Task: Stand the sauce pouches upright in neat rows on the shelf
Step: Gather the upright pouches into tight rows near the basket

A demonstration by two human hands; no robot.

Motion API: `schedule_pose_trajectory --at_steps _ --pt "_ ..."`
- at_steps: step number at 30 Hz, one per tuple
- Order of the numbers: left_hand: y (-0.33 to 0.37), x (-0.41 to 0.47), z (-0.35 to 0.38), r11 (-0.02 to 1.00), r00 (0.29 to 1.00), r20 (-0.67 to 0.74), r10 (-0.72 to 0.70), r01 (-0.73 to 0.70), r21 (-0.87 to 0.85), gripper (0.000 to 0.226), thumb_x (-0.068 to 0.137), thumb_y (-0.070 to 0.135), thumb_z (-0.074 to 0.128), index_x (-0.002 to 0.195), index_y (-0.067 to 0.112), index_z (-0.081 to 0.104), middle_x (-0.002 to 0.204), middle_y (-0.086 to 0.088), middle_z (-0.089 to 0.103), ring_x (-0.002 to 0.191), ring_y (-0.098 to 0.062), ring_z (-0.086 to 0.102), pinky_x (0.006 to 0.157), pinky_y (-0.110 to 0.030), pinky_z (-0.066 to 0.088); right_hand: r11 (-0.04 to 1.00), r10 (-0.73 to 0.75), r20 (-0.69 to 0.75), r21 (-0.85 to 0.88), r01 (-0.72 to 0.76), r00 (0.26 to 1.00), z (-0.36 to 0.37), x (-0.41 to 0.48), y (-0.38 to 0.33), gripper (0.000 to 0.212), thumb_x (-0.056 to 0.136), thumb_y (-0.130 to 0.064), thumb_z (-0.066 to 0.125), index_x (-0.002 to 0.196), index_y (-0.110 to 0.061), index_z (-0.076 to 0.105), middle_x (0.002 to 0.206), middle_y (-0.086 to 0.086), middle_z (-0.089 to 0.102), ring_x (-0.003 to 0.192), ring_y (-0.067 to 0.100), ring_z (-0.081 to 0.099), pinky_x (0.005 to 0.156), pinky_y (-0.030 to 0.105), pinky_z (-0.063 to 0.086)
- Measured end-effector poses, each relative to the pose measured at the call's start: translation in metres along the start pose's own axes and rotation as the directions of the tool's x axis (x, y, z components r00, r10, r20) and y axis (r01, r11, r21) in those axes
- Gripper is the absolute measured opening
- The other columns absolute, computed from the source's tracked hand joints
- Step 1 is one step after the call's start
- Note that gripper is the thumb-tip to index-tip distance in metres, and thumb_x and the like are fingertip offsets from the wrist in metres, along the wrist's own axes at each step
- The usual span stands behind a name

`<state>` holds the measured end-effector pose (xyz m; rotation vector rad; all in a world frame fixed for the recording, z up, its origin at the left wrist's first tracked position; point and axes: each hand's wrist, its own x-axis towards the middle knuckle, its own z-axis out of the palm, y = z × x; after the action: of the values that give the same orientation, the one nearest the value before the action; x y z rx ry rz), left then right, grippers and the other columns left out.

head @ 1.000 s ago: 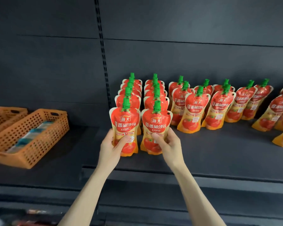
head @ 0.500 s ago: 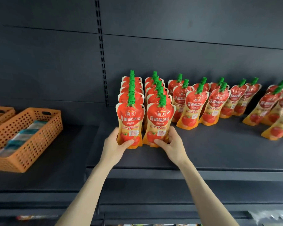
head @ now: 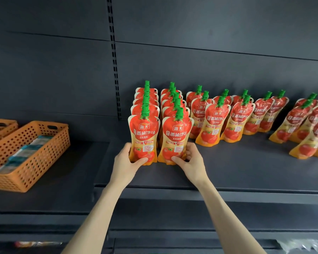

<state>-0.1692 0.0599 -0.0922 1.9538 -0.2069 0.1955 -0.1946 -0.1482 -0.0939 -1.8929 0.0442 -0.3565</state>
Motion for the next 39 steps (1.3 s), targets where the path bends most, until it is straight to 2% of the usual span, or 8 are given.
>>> schedule_pose_trajectory --at_steps 6,16,21,25,29,33,39 --pt "-0.0010 0.0026 0.0005 1.000 1.000 -0.002 -0.004 0.004 0.016 0.041 0.076 0.022 0.075 0.109 0.016 0.051 0.104 0.007 0.061 0.088 -0.004 0.057 0.070 -0.009 0.043 1.000 0.003 0.015 -0.016 -0.003 1.000 -0.0005 0.0008 -0.0004 0.038 0.083 -0.016 0.069 0.115 -0.017 0.047 0.107 -0.009 0.060 0.098 0.005 0.058 0.075 0.010 0.045" --pt "-0.0044 0.0042 0.0001 0.999 1.000 0.014 -0.010 0.009 0.030 0.042 0.077 0.021 0.074 0.112 0.016 0.049 0.102 0.009 0.059 0.087 -0.002 0.056 0.067 -0.007 0.041 0.999 0.006 0.039 -0.032 -0.005 0.999 -0.0012 0.0019 0.0007 0.041 0.086 -0.017 0.066 0.121 -0.016 0.045 0.112 -0.008 0.058 0.102 0.007 0.055 0.077 0.010 0.044" --pt "-0.0053 0.0057 -0.0005 0.999 0.999 0.026 -0.037 0.037 0.025 0.044 0.076 0.023 0.075 0.111 0.018 0.049 0.102 0.009 0.059 0.086 -0.001 0.057 0.066 -0.009 0.042 1.000 0.020 0.040 -0.024 -0.019 0.999 -0.0017 0.0015 -0.0005 0.042 0.083 -0.019 0.070 0.116 -0.019 0.045 0.109 -0.009 0.058 0.097 0.004 0.057 0.074 0.011 0.046" --pt "-0.0066 0.0069 0.0000 0.999 0.998 0.037 -0.044 0.043 0.021 0.042 0.077 0.024 0.074 0.110 0.018 0.050 0.103 0.008 0.060 0.091 -0.008 0.059 0.068 -0.011 0.044 0.999 0.026 0.041 -0.025 -0.025 0.999 -0.0019 0.0027 0.0017 0.041 0.083 -0.019 0.070 0.117 -0.018 0.046 0.112 -0.007 0.058 0.102 0.007 0.056 0.082 0.016 0.047" --pt "-0.0076 0.0075 0.0000 0.999 0.999 0.029 -0.037 0.037 0.019 0.039 0.078 0.023 0.073 0.109 0.018 0.050 0.103 0.009 0.060 0.088 -0.004 0.057 0.068 -0.010 0.043 0.999 0.028 0.045 -0.025 -0.027 0.999 -0.0010 0.0031 0.0013 0.041 0.084 -0.018 0.068 0.119 -0.017 0.046 0.114 -0.007 0.058 0.103 0.008 0.056 0.076 0.010 0.044" --pt "-0.0077 0.0076 0.0007 0.999 0.999 0.022 -0.037 0.037 0.023 0.038 0.079 0.023 0.073 0.109 0.017 0.051 0.102 0.008 0.060 0.087 -0.004 0.058 0.068 -0.011 0.043 0.999 0.031 0.048 -0.033 -0.029 0.998 -0.0004 0.0034 0.0019 0.041 0.085 -0.019 0.068 0.120 -0.017 0.046 0.115 -0.006 0.058 0.105 0.009 0.056 0.080 0.011 0.042" --pt "-0.0065 0.0073 0.0009 0.999 0.999 0.020 -0.032 0.031 0.024 0.039 0.079 0.022 0.073 0.110 0.017 0.051 0.101 0.009 0.060 0.087 -0.004 0.058 0.067 -0.009 0.042 0.999 0.038 0.044 -0.039 -0.037 0.998 -0.0008 0.0031 0.0013 0.043 0.085 -0.019 0.067 0.122 -0.014 0.046 0.117 -0.004 0.059 0.104 0.009 0.056 0.075 0.008 0.043"
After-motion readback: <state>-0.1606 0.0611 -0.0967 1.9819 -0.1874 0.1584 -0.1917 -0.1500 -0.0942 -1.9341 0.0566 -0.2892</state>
